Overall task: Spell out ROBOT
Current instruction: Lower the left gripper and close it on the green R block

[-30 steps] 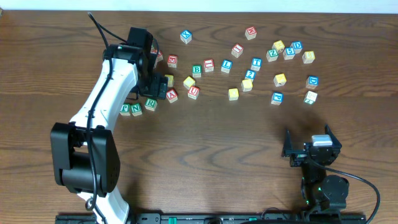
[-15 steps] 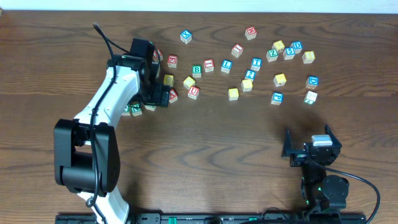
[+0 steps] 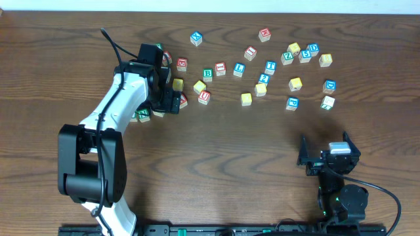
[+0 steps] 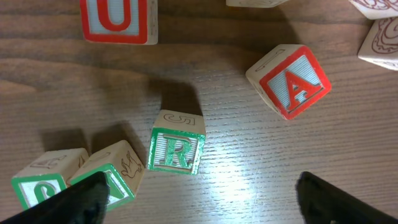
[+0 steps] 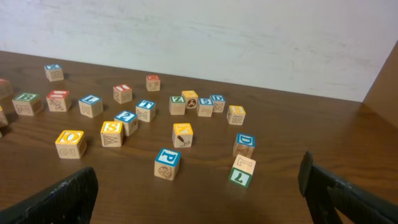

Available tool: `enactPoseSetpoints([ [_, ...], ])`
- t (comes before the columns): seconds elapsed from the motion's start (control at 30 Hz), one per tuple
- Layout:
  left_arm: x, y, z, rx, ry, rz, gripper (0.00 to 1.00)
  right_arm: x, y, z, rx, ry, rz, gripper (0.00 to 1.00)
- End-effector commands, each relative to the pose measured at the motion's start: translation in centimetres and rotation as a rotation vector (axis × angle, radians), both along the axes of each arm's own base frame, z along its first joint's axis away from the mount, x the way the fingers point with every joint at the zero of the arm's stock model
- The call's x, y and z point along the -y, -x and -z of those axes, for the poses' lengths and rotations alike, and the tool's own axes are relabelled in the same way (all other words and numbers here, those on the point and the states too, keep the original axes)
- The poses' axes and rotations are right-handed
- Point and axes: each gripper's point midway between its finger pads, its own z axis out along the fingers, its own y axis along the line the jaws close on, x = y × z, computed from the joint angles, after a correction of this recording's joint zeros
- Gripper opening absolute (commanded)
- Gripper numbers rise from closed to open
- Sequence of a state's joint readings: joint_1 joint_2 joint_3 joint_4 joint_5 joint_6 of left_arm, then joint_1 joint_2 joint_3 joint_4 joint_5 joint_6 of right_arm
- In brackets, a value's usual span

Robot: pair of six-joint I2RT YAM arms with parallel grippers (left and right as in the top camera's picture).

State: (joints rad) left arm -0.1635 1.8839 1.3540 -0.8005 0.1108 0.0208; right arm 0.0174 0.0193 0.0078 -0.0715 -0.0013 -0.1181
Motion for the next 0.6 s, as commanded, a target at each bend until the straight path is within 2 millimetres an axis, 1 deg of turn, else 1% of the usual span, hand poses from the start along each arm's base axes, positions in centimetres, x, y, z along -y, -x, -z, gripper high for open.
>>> enactPoseSetpoints([
  [0.0, -0.1, 0.2, 1.2, -0.030, 0.008, -0.010, 0.86, -0.1, 0.0, 0.2, -0.004, 0.010, -0.005, 0.99],
  [0.13, -0.1, 0.3, 3.0, -0.062, 0.001, 0.003, 0.85, -0.1, 0.0, 0.2, -0.004, 0.011, -0.005, 0.99],
  [0.2, 0.0, 0.1, 3.3, -0.061, 0.001, 0.009, 0.85, -0.1, 0.0, 0.2, -0.004, 0.011, -0.005, 0.99],
  [0.37, 0.0, -0.6, 3.3, -0.031, 0.000, 0.023, 0.85, -0.1, 0.0, 0.2, -0.004, 0.010, -0.005, 0.99],
  [0.4, 0.0, -0.6, 3.3, -0.030, 0.000, 0.023, 0.83, -0.1, 0.0, 0.2, -0.004, 0.010, -0.005, 0.99],
  [0.43, 0.0, -0.7, 3.3, -0.027, 0.000, 0.023, 0.75, -0.1, 0.0, 0.2, -0.004, 0.011, -0.005, 0.99],
  [0.47, 0.0, -0.7, 3.3, -0.027, 0.000, 0.023, 0.72, -0.1, 0.0, 0.2, -0.004, 0.010, -0.005, 0.99],
  [0.57, 0.0, -0.7, 3.3, -0.028, 0.000, 0.023, 0.71, -0.1, 0.0, 0.2, -0.004, 0.010, -0.005, 0.99],
])
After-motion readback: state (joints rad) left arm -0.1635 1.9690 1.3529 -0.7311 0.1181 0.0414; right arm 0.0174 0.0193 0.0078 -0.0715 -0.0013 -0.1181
